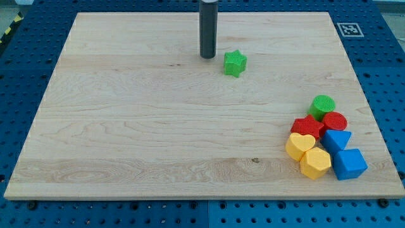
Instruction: Move the green star close to the green circle
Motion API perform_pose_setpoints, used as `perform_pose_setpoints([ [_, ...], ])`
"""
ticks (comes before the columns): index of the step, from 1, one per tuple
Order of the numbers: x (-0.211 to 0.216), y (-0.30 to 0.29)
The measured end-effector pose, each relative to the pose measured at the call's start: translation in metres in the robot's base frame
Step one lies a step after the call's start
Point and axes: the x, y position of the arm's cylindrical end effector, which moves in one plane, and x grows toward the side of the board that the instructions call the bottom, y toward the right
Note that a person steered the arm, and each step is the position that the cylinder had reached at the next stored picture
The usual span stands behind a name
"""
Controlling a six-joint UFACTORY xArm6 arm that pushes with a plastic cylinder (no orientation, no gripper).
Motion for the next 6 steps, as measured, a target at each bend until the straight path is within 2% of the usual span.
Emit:
perform_pose_setpoints([
  [1,0.017,0.020],
  [6,0.015,0.126],
])
